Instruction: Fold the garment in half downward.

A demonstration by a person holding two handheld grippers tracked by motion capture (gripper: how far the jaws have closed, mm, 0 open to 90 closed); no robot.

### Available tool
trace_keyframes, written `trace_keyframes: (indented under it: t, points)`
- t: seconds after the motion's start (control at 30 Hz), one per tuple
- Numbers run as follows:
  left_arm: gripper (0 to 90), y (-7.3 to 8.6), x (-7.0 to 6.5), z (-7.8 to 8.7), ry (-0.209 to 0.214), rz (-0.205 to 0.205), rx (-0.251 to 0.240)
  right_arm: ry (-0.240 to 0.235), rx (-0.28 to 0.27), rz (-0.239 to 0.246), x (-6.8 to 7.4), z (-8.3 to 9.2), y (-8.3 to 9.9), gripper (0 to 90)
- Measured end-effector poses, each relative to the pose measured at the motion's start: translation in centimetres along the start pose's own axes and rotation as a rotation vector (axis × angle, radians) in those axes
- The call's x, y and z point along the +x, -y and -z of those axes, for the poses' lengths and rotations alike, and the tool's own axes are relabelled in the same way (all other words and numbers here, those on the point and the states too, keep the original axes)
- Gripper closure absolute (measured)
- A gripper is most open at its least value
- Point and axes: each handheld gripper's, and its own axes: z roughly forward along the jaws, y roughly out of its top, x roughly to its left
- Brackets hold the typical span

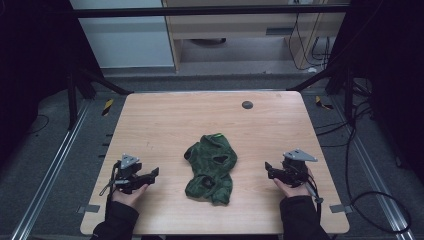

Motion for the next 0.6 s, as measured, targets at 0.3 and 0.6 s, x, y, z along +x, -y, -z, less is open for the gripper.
trace_keyframes:
  t: [0.3, 0.6]
  points:
    - [29.4, -0.5, -0.9, 0.8, 0.036, -0.007, -0.032, -0.076, 0.01, 0.016, 0.8, 0.3, -0.1, 26.9]
    - [30.6, -1.4, -1.3, 0.7, 0.069, -0.015, -0.038, -0.12, -0.001, 0.021, 1.4, 0.4, -1.1, 31.2]
